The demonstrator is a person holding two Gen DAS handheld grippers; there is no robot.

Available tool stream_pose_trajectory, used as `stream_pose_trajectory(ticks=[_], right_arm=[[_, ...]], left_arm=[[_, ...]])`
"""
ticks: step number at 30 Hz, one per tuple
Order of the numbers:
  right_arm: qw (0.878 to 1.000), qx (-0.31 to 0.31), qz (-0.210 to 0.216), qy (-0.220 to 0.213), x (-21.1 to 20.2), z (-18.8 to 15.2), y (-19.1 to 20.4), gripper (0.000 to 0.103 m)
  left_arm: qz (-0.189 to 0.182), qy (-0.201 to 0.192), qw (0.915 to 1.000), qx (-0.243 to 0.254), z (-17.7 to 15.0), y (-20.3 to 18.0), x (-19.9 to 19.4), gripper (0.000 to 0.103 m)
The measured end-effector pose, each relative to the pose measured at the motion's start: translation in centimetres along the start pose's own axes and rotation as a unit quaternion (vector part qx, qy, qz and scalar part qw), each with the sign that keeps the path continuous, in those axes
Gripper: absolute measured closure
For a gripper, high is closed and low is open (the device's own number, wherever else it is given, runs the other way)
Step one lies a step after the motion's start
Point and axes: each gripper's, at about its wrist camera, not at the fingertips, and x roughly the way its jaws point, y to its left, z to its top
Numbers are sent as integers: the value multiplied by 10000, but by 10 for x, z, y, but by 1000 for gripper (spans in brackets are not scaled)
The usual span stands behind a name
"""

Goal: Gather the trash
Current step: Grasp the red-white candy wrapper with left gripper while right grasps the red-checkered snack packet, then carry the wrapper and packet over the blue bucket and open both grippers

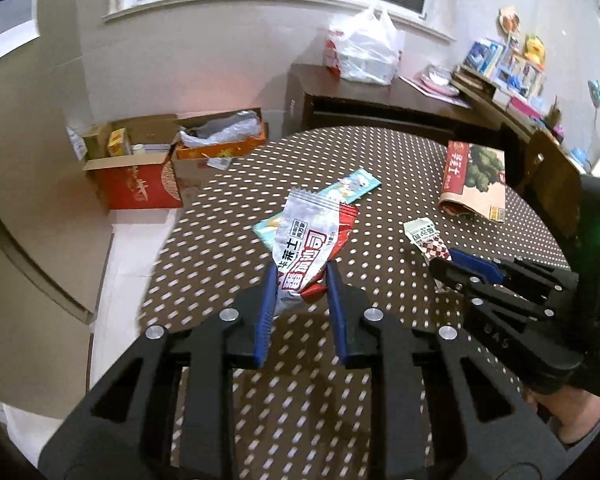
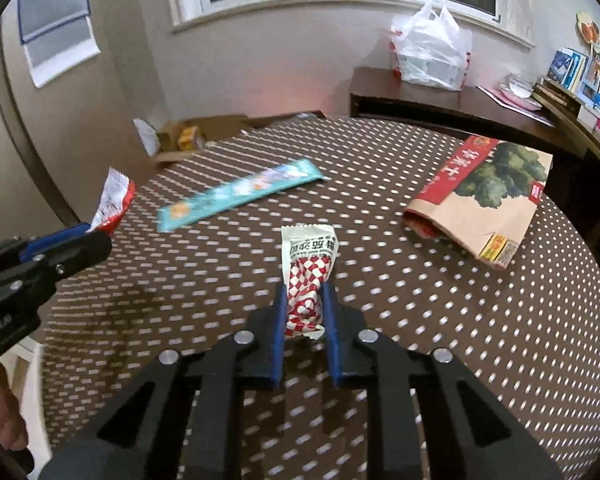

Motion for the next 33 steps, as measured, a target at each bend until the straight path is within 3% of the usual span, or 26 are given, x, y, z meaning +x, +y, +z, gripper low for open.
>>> stream_pose_trajectory(ticks=[5,15,24,33], right_arm=[[9981,19,584,-210,-33,0,35,86],[9811,-479,1747,-677,-87,-3,153,85],[9655,-821,2414,-536,-82,-16,237,85],[9587,-1011,2630,-397,-56,-25,299,85]], left_arm=[[92,-186,9994,-286,-15,29,-37,78],[510,-491,9934,-907,-59,104,-107,78],[1050,-544,9819,-1478,-98,170,-143,78],[1418,-470,9695,-1945,-123,226,-152,78]])
